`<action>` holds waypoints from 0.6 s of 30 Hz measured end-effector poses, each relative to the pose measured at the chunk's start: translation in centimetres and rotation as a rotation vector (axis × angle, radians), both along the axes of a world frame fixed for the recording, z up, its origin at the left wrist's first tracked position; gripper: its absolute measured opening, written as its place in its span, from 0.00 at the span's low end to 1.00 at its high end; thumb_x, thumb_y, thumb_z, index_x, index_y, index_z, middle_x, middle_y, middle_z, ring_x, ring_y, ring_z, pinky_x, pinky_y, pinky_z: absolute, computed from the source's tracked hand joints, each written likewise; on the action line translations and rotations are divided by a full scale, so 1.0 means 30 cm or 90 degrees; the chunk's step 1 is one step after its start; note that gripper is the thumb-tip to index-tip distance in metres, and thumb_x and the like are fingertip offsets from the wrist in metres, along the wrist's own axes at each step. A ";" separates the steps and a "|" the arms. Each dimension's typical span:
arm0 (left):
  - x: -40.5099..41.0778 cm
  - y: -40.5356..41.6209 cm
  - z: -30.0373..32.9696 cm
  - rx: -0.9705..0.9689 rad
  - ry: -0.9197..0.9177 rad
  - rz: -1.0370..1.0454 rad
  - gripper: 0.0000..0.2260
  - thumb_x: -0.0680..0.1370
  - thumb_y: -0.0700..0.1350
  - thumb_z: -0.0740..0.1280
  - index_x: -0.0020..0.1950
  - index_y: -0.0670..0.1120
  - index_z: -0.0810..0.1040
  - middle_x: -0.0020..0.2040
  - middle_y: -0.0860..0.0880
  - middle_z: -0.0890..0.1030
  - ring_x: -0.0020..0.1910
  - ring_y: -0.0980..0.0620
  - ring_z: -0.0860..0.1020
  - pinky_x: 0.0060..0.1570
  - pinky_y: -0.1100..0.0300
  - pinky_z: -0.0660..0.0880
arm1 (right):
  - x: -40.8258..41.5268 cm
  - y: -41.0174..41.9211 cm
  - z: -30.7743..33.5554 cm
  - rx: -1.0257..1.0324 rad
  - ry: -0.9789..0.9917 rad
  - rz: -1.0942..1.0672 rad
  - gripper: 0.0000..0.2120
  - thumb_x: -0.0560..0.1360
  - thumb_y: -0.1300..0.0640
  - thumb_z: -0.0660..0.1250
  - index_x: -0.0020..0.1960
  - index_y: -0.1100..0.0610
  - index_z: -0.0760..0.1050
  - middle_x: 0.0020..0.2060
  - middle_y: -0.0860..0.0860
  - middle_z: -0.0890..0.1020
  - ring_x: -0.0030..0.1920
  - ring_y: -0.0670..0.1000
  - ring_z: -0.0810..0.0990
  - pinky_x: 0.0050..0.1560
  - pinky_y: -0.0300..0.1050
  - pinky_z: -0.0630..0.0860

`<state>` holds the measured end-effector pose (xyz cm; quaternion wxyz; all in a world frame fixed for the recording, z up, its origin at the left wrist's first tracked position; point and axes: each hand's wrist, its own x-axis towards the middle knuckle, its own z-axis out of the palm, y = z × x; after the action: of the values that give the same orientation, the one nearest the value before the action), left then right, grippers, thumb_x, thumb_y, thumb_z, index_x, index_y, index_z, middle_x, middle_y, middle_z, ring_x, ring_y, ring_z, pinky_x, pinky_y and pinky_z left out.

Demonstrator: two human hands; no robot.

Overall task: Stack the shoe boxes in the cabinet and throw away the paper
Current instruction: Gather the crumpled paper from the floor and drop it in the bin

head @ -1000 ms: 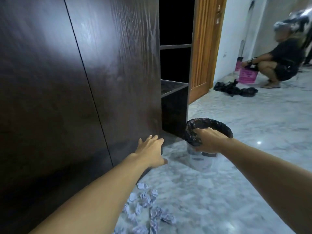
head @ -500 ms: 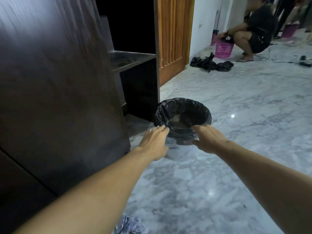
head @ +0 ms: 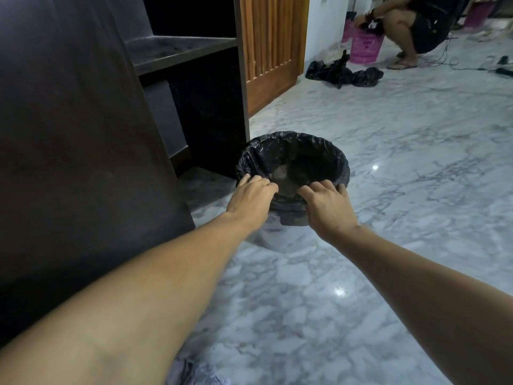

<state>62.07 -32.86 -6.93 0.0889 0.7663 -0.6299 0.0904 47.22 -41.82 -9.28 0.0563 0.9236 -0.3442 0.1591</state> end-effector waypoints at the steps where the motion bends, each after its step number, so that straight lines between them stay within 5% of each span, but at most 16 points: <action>1: 0.007 0.010 -0.006 -0.017 0.001 -0.007 0.19 0.74 0.33 0.67 0.63 0.46 0.76 0.58 0.48 0.78 0.62 0.48 0.71 0.69 0.55 0.56 | -0.001 0.010 -0.009 -0.022 -0.012 0.002 0.16 0.72 0.64 0.66 0.59 0.55 0.76 0.47 0.54 0.79 0.52 0.60 0.74 0.53 0.58 0.69; 10: 0.041 0.236 -0.057 -0.141 0.015 -0.096 0.14 0.64 0.33 0.77 0.48 0.42 0.82 0.41 0.47 0.82 0.43 0.44 0.79 0.50 0.53 0.75 | -0.046 0.215 -0.071 -0.090 -0.090 0.041 0.18 0.66 0.65 0.74 0.55 0.55 0.79 0.41 0.53 0.80 0.44 0.60 0.78 0.53 0.63 0.73; 18: 0.034 0.471 -0.069 -0.151 0.026 -0.099 0.16 0.65 0.32 0.76 0.51 0.41 0.83 0.44 0.47 0.83 0.46 0.45 0.80 0.53 0.58 0.69 | -0.067 0.430 -0.074 -0.101 -0.100 0.081 0.20 0.67 0.64 0.74 0.58 0.55 0.79 0.43 0.52 0.82 0.48 0.59 0.79 0.58 0.64 0.71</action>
<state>63.09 -18.72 -9.01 0.1988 0.7012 -0.6700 0.1415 45.20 -28.93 -11.51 0.0921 0.9208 -0.2748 0.2612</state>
